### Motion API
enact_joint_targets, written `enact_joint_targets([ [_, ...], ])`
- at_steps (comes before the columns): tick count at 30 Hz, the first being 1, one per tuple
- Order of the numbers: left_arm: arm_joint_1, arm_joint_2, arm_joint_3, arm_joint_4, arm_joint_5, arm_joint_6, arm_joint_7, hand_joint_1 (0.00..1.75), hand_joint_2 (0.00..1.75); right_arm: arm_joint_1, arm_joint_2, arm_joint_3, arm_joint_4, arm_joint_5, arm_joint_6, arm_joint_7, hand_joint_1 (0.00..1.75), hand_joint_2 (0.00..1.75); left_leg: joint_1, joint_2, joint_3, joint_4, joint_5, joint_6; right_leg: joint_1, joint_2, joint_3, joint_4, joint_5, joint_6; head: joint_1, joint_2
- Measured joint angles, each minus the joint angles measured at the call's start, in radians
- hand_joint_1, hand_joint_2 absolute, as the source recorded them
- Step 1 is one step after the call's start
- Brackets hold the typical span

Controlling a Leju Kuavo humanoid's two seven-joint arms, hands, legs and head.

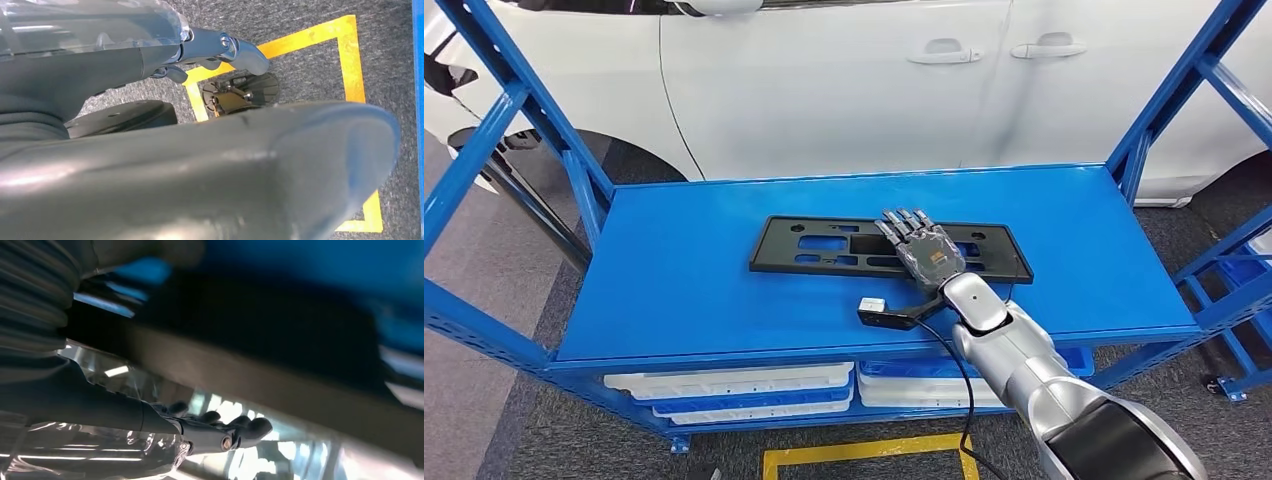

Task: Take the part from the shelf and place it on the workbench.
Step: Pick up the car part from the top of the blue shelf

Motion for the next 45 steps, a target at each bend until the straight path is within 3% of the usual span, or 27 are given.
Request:
enact_joint_targets([
  [1, -0.001, 0.000, 0.000, 0.000, -0.001, 0.000, 0.000, 0.00, 0.00, -0.004, 0.000, 0.002, 0.003, 0.006, 0.011, 0.004, 1.75, 1.75, 0.001, 0.000, -0.016, 0.039, -0.024, -0.004, -0.002, 0.000, 0.003, -0.004, 0.002, -0.006, 0.000, 0.000],
  [3, -0.001, 0.000, 0.000, 0.000, -0.003, 0.000, 0.000, 0.00, 0.00, -0.007, 0.000, 0.008, 0.010, 0.012, 0.021, 0.007, 1.75, 1.75, 0.003, 0.000, -0.078, 0.175, -0.092, -0.010, -0.001, -0.001, 0.004, -0.005, 0.002, -0.013, 0.000, 0.000],
  [4, 0.000, 0.000, 0.000, 0.000, -0.004, -0.001, 0.000, 0.00, 0.00, -0.006, -0.001, 0.010, 0.014, 0.013, 0.023, 0.007, 1.75, 1.75, 0.003, 0.000, -0.109, 0.240, -0.116, -0.012, 0.000, 0.000, 0.003, -0.005, 0.001, -0.014, 0.000, 0.000],
  [5, 0.001, 0.000, 0.000, 0.000, -0.004, -0.001, 0.000, 0.00, 0.00, -0.005, -0.001, 0.013, 0.017, 0.014, 0.023, 0.006, 1.75, 1.75, 0.004, 0.000, -0.127, 0.277, -0.123, -0.014, 0.001, 0.000, 0.003, -0.004, 0.001, -0.014, 0.000, 0.000],
  [6, 0.001, 0.000, 0.000, 0.000, -0.005, -0.002, 0.000, 0.00, 0.00, -0.004, -0.002, 0.014, 0.019, 0.014, 0.023, 0.006, 1.75, 1.75, 0.004, 0.000, -0.125, 0.271, -0.108, -0.014, 0.001, 0.001, 0.004, -0.003, 0.000, -0.014, 0.000, 0.000],
  [7, 0.001, 0.000, 0.000, 0.000, -0.005, -0.003, 0.000, 0.00, 0.00, -0.004, -0.003, 0.016, 0.020, 0.014, 0.023, 0.006, 1.75, 1.75, 0.004, 0.000, -0.102, 0.224, -0.077, -0.012, 0.001, 0.003, 0.006, -0.002, -0.001, -0.012, 0.000, 0.000],
  [9, -0.001, 0.000, 0.000, 0.000, -0.005, -0.004, 0.000, 0.00, 0.00, -0.006, -0.005, 0.016, 0.021, 0.014, 0.024, 0.005, 1.75, 1.75, 0.002, 0.000, -0.030, 0.076, -0.011, -0.005, 0.003, 0.005, 0.009, 0.002, -0.006, -0.006, 0.000, 0.000],
  [11, -0.003, 0.000, 0.000, 0.000, -0.005, -0.005, 0.000, 0.00, 0.00, -0.008, -0.006, 0.016, 0.022, 0.014, 0.030, 0.001, 1.75, 1.75, 0.000, -0.001, 0.010, -0.007, 0.012, 0.004, 0.007, 0.007, 0.007, 0.006, -0.008, 0.003, 0.000, 0.000],
  [15, -0.006, 0.000, 0.000, 0.000, -0.007, -0.006, 0.000, 0.00, 0.00, -0.013, -0.009, 0.016, 0.023, 0.014, 0.041, -0.007, 1.75, 1.75, 0.001, 0.000, 0.014, -0.023, 0.015, 0.029, 0.004, 0.007, -0.001, 0.021, -0.021, 0.024, 0.000, 0.000],
  [17, -0.008, 0.000, 0.000, 0.000, -0.007, -0.006, -0.001, 0.00, 0.00, -0.012, -0.012, 0.016, 0.024, 0.014, 0.042, -0.009, 1.75, 1.75, 0.003, 0.001, 0.015, -0.028, 0.019, 0.038, 0.001, 0.005, -0.041, 0.106, -0.071, 0.033, 0.000, 0.000],
  [19, -0.009, 0.000, 0.000, 0.000, -0.007, -0.006, -0.001, 0.00, 0.00, -0.010, -0.014, 0.016, 0.026, 0.014, 0.042, -0.011, 1.75, 1.75, 0.003, 0.002, 0.013, -0.028, 0.019, 0.040, -0.001, 0.004, -0.110, 0.245, -0.130, 0.040, 0.000, 0.000],
  [20, -0.008, 0.000, 0.000, 0.000, -0.007, -0.006, -0.001, 0.00, 0.00, -0.009, -0.014, 0.016, 0.027, 0.014, 0.042, -0.012, 1.75, 1.75, 0.002, 0.001, 0.012, -0.027, 0.019, 0.041, -0.003, 0.004, -0.133, 0.289, -0.139, 0.042, 0.000, 0.000],
  [21, -0.008, 0.000, 0.000, 0.000, -0.008, -0.006, -0.001, 0.00, 0.00, -0.008, -0.014, 0.016, 0.027, 0.014, 0.042, -0.014, 1.75, 1.75, 0.002, 0.001, 0.012, -0.026, 0.018, 0.040, -0.004, 0.004, -0.139, 0.296, -0.128, 0.043, 0.000, 0.000],
  [22, -0.008, 0.000, 0.000, 0.000, -0.008, -0.006, -0.001, 0.00, 0.00, -0.009, -0.014, 0.016, 0.027, 0.013, 0.043, -0.018, 1.75, 1.75, 0.002, 0.000, 0.013, -0.025, 0.017, 0.039, -0.005, 0.004, -0.124, 0.260, -0.100, 0.042, 0.000, 0.000],
  [24, -0.009, 0.000, 0.000, 0.000, -0.010, -0.006, -0.001, 0.00, 0.00, -0.012, -0.014, 0.016, 0.026, -0.007, 0.042, -0.042, 1.75, 1.75, 0.001, -0.001, 0.016, -0.022, 0.014, 0.035, -0.003, 0.002, -0.057, 0.117, -0.030, 0.036, 0.000, 0.000],
  [26, -0.009, 0.000, 0.000, 0.000, -0.013, -0.006, -0.001, 0.00, 0.00, -0.013, -0.014, 0.013, 0.021, -0.055, 0.037, -0.092, 1.75, 1.75, -0.002, -0.002, 0.015, -0.019, 0.011, 0.026, 0.002, 0.000, -0.014, 0.021, 0.002, 0.026, 0.000, 0.000],
  [29, -0.010, -0.001, 0.002, 0.000, -0.013, -0.008, -0.004, 0.00, 0.00, -0.014, -0.017, -0.003, -0.008, -0.133, 0.024, -0.166, 1.75, 1.75, -0.002, -0.001, 0.013, -0.020, 0.009, 0.011, 0.004, 0.002, -0.011, 0.006, 0.004, 0.011, 0.000, 0.000],
  [31, -0.010, -0.001, 0.007, 0.000, -0.007, -0.012, -0.011, 0.00, 0.00, -0.022, -0.024, -0.024, -0.056, -0.209, 0.046, -0.219, 1.75, 1.75, -0.001, -0.001, -0.003, 0.019, -0.020, 0.001, -0.001, 0.001, -0.008, -0.001, 0.009, -0.001, 0.000, 0.000],
  [34, -0.009, 0.000, 0.019, 0.000, -0.001, -0.020, -0.025, 0.00, 1.31, -0.033, -0.041, -0.064, -0.182, -0.355, 0.148, -0.298, 1.75, 1.75, 0.003, -0.001, -0.089, 0.212, -0.115, -0.009, -0.002, 0.002, -0.007, -0.003, 0.010, -0.011, 0.000, 0.000],
  [35, -0.009, 0.000, 0.022, 0.000, -0.001, -0.022, -0.028, 0.00, 1.75, -0.035, -0.047, -0.073, -0.225, -0.385, 0.178, -0.308, 1.75, 1.75, 0.003, 0.000, -0.115, 0.265, -0.129, -0.011, -0.001, 0.002, -0.006, -0.003, 0.009, -0.011, 0.000, 0.000],
  [36, -0.009, 0.000, 0.025, 0.000, -0.001, -0.023, -0.030, 0.00, 1.75, -0.036, -0.054, -0.080, -0.264, -0.412, 0.205, -0.315, 1.75, 1.75, 0.003, 0.000, -0.125, 0.283, -0.124, -0.012, -0.001, 0.002, -0.005, -0.002, 0.008, -0.011, 0.000, 0.000],
  [37, -0.009, 0.000, 0.027, 0.000, -0.001, -0.024, -0.032, 0.00, 1.75, -0.036, -0.061, -0.088, -0.304, -0.452, 0.233, -0.329, 1.75, 1.75, 0.003, 0.000, -0.115, 0.257, -0.099, -0.011, -0.001, 0.003, -0.004, 0.000, 0.006, -0.009, 0.000, 0.000],
  [40, -0.009, 0.001, 0.033, 0.000, -0.003, -0.025, -0.041, 0.00, 1.75, -0.039, -0.085, -0.114, -0.432, -0.670, 0.364, -0.390, 1.75, 1.75, 0.002, -0.001, -0.026, 0.054, -0.001, -0.002, 0.000, 0.003, -0.005, 0.010, -0.002, 0.001, 0.000, 0.000],
  [42, -0.008, 0.001, 0.038, 0.000, -0.004, -0.027, -0.047, 0.00, 1.75, -0.044, -0.104, -0.128, -0.517, -0.798, 0.444, -0.404, 1.75, 1.75, 0.000, -0.002, -0.002, -0.002, 0.010, 0.008, 0.004, 0.005, -0.010, 0.014, -0.004, 0.010, 0.000, 0.000],
  [45, -0.009, 0.000, 0.045, 0.000, -0.004, -0.027, -0.052, 0.00, 1.75, -0.052, -0.129, -0.139, -0.605, -0.874, 0.495, -0.408, 1.75, 1.75, 0.000, -0.003, -0.001, -0.009, 0.014, 0.026, 0.003, 0.004, -0.014, 0.019, -0.011, 0.026, 0.000, 0.000],
])
